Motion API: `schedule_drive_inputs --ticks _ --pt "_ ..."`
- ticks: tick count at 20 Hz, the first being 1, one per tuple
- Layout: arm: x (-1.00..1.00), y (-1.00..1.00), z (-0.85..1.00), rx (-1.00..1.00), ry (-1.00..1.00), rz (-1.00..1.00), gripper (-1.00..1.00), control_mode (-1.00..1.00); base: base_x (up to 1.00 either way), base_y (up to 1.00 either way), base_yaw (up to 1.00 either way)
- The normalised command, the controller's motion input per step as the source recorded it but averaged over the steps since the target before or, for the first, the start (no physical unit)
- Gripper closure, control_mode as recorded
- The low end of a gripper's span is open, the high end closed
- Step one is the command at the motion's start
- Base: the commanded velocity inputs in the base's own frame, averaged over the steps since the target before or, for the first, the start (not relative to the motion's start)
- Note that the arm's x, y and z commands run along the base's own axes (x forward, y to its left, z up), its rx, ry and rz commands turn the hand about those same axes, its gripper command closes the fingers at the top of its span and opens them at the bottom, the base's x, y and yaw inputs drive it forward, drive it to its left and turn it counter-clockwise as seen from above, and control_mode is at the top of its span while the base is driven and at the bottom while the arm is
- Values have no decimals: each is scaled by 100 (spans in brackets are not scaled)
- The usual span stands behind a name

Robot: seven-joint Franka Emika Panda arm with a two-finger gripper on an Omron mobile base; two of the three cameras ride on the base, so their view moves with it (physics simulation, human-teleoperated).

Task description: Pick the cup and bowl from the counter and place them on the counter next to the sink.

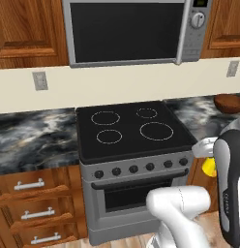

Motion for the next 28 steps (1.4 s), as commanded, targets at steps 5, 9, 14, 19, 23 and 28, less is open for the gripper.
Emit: schedule_drive_inputs --ticks 5,9,14,19,23,28 --pt "0 0 0 0 0 0 100 100 -74 4 -2" --pt "0 0 0 0 0 0 100 100 -11 4 -26" --pt "0 0 0 0 0 0 100 100 7 15 -11" --pt "0 0 0 0 0 0 100 100 0 26 10" --pt "0 0 0 0 0 0 100 100 -2 33 37" --pt "0 0 0 0 0 0 100 100 0 30 62"
